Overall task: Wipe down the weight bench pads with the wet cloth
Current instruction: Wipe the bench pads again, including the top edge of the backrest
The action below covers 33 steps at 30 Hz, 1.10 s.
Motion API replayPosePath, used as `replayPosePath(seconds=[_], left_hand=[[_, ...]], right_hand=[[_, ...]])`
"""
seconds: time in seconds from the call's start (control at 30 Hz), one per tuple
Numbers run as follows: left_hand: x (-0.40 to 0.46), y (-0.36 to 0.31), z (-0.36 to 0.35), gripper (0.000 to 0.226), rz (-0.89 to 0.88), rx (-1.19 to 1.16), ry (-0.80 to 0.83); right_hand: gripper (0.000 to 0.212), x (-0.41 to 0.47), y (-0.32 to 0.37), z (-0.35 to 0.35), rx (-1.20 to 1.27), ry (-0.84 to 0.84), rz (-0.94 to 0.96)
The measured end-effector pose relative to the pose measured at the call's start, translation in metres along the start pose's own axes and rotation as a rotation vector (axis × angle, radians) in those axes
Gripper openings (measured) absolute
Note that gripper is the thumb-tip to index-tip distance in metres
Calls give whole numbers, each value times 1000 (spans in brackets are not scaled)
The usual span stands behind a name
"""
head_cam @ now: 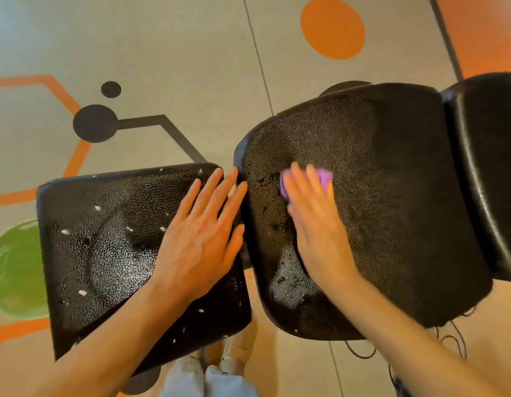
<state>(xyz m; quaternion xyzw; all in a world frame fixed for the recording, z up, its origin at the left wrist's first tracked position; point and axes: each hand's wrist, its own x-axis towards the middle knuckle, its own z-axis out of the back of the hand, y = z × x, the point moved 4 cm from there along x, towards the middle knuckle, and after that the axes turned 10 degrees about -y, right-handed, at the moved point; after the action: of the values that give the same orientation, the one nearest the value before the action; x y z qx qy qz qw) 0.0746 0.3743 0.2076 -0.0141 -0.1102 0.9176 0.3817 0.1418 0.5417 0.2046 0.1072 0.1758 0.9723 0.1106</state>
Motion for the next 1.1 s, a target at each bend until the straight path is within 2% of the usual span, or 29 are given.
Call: replayPosePath(seconds=[0.07,0.23,0.3,0.4,0.47,0.53,0.6,0.67,0.73,0.8,0.87,0.93,1.0,1.07,1.1], left_hand=[[-6,3,7,61,29,-25,-33],[-31,14,12,64,122,23,-18],[-31,14,10,64,120,31,-13],[-29,13,11,63,119,17,-26],[-30,13,12,63,123,10,-35],[-30,12,13,62,115,15,-39],[-29,13,12,62,118,22,-46],[-29,13,11,63,121,26,-44],[-29,13,11,63,120,19,-49],[-29,13,11,63,121,11,-57],[-29,13,12,63,130,9,-56],[-28,13,12,64,132,17,-45],[-28,12,12,64,130,38,-39],[-29,12,11,64,134,41,-37],[-29,12,11,65,136,37,-39]], right_hand=[[53,-23,2,3,81,44,-20],[46,71,19,-19,72,-51,-23],[48,47,26,-21,93,-48,2],[56,-42,30,-7,99,105,133],[57,-43,25,-4,122,154,181],[50,8,26,-16,116,99,145],[45,64,30,-27,91,-29,47],[45,68,36,-31,92,-45,18],[48,14,37,-25,93,34,164],[48,-51,40,-10,100,193,302],[49,-61,31,-5,125,240,336],[50,-9,30,-16,127,146,243],[46,53,31,-23,155,3,55],[43,62,31,-25,217,4,-29],[42,40,31,-23,225,45,29]])
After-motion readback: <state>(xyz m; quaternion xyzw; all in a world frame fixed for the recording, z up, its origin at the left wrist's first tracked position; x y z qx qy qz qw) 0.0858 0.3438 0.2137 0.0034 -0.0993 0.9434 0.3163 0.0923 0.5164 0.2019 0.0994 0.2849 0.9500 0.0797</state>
